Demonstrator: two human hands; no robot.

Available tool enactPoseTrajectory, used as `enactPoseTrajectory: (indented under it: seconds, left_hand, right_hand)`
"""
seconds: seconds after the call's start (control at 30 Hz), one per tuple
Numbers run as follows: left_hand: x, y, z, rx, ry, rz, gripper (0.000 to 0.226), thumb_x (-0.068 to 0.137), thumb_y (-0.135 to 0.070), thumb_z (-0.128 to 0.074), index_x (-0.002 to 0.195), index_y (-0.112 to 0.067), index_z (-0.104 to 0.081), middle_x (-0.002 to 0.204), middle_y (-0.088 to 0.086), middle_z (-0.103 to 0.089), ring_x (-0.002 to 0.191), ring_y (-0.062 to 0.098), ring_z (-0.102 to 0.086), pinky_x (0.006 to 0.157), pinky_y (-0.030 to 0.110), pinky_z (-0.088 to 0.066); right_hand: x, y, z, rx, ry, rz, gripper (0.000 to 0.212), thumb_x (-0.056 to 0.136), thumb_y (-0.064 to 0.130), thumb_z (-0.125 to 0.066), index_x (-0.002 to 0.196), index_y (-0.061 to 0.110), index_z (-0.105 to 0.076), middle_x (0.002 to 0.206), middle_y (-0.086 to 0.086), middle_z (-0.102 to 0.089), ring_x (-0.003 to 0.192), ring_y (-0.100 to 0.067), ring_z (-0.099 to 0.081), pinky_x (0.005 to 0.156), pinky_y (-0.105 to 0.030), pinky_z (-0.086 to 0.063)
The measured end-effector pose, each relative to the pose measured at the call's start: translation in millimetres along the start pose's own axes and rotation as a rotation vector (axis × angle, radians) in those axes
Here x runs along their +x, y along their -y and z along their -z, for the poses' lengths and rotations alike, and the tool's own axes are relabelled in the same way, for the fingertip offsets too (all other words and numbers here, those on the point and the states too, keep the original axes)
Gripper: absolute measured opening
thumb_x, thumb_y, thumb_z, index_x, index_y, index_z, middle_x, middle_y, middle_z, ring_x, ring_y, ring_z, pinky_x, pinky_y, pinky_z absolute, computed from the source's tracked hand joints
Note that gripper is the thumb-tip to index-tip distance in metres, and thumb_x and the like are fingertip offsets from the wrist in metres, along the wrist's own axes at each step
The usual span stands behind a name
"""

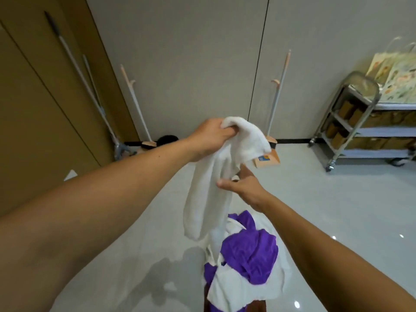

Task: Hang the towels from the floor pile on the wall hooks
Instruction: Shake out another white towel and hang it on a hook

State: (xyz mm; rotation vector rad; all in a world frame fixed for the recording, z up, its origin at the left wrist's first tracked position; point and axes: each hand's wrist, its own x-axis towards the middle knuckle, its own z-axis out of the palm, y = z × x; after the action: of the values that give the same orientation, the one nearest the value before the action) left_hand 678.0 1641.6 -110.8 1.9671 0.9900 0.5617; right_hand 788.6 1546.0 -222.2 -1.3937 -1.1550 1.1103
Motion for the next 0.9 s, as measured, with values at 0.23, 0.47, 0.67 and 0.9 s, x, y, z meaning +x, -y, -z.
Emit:
enactPoseTrajectory:
  seconds: [0.23,0.47,0.67,0.9]
  left_hand:
    - [-42.1,-20.9,61.6,-0.023,-0.114,0.119,0.053,0.065,-0.054,-0.075,0.106,-0.025,-0.057,0.100,-0.003,-0.067,0.090,0.017,-0.066,0.074,0.036,-0.055]
    - [-125.2,44.7,86.1,-0.177,0.290,0.720,0.109,0.052,-0.070,-0.077,0.143,-0.029,-0.033,0.135,0.012,-0.053,0.119,0.035,-0.055,0.101,0.063,-0.038]
    - [-152.8,35.3,91.2,-0.327,-0.006,0.546,0.048,0.088,-0.025,-0.063,0.133,-0.016,-0.047,0.122,0.009,-0.061,0.111,0.030,-0.059,0.098,0.050,-0.048]
    - [-165.6,-5.0,143.5,-0.865,-0.436,0.215,0.022,0.091,-0.017,-0.047,0.112,-0.009,-0.051,0.096,0.014,-0.057,0.087,0.028,-0.058,0.077,0.040,-0.054]
  right_hand:
    - [6.1,46.7,-35.3,-0.061,0.063,0.038,0.040,0.080,0.025,-0.075,0.118,0.022,-0.061,0.104,0.007,-0.071,0.097,-0.017,-0.067,0.076,-0.027,-0.053]
    - [15.2,110.0,-52.1,0.275,0.103,-0.075,0.035,0.088,0.034,-0.066,0.121,0.020,-0.061,0.106,-0.006,-0.073,0.095,-0.025,-0.071,0.083,-0.043,-0.056]
    - [16.9,135.1,-77.9,0.369,0.171,-0.108,0.037,0.086,0.030,-0.068,0.120,0.015,-0.061,0.113,-0.015,-0.070,0.101,-0.030,-0.068,0.092,-0.047,-0.052]
    - [7.1,111.1,-113.4,0.277,0.552,-0.134,0.065,0.076,0.041,-0.076,0.133,0.019,-0.055,0.128,-0.016,-0.063,0.120,-0.034,-0.058,0.105,-0.053,-0.042]
